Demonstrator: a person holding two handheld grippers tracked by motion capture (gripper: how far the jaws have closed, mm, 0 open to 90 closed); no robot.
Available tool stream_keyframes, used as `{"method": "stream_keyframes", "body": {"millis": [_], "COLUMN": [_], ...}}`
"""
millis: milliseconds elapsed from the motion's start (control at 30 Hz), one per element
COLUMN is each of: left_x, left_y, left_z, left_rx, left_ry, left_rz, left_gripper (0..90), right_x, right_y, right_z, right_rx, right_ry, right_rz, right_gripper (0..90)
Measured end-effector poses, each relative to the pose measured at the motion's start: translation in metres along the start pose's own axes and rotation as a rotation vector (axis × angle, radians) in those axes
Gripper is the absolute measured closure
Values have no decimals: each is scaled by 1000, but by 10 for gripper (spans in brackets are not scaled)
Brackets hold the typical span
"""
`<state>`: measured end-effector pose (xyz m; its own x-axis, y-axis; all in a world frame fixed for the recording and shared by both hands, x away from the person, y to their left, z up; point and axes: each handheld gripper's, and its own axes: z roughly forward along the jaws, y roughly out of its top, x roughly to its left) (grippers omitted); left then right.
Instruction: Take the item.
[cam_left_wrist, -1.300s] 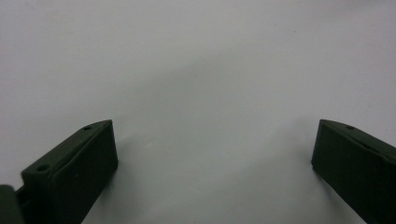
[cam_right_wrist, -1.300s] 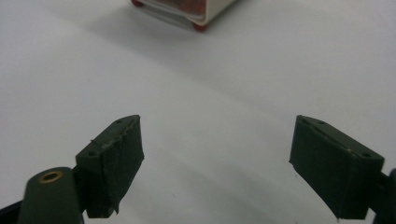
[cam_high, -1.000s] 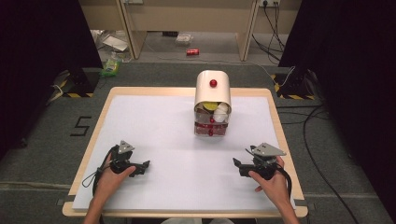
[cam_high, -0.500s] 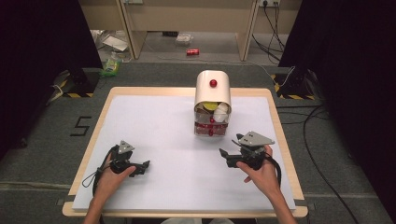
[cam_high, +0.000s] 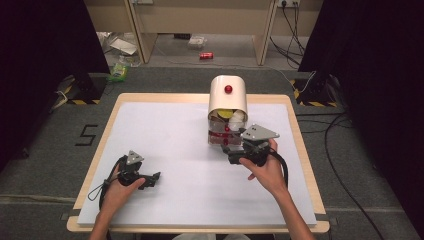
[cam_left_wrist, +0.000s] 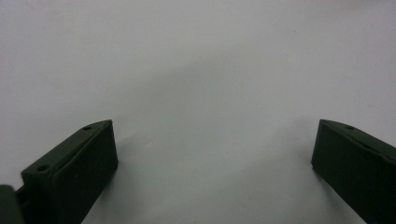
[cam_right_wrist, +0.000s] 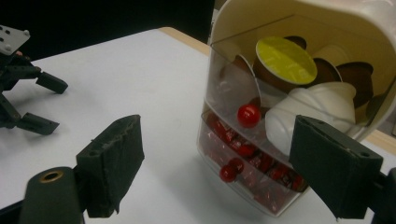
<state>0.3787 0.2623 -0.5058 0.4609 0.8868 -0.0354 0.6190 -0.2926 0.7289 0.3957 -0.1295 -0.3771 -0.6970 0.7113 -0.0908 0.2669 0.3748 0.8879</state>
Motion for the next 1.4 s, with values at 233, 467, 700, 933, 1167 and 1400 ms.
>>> {"method": "stream_keyframes", "body": {"millis": [233, 467, 700, 933, 1167, 1400], "left_x": [0, 0, 0, 0, 0, 0], "left_y": [0, 0, 0, 0, 0, 0], "left_z": [0, 0, 0, 0, 0, 0], "left_rx": [0, 0, 0, 0, 0, 0], "left_ry": [0, 0, 0, 0, 0, 0], "left_rz": [0, 0, 0, 0, 0, 0], "left_gripper": [0, 0, 0, 0, 0, 0], "right_x": [-3, -3, -3, -7, -8, -10], "right_y": [13, 22, 28, 30, 30, 29], "right_z": [6, 15, 28, 38, 45, 48], "right_rx": [-1, 4, 5, 8, 20, 29], "right_ry": [-10, -14, -17, -19, -12, -8], "right_rz": [-13, -40, -56, -60, -59, -53], "right_gripper": [187, 193, 194, 197, 199, 200]}}
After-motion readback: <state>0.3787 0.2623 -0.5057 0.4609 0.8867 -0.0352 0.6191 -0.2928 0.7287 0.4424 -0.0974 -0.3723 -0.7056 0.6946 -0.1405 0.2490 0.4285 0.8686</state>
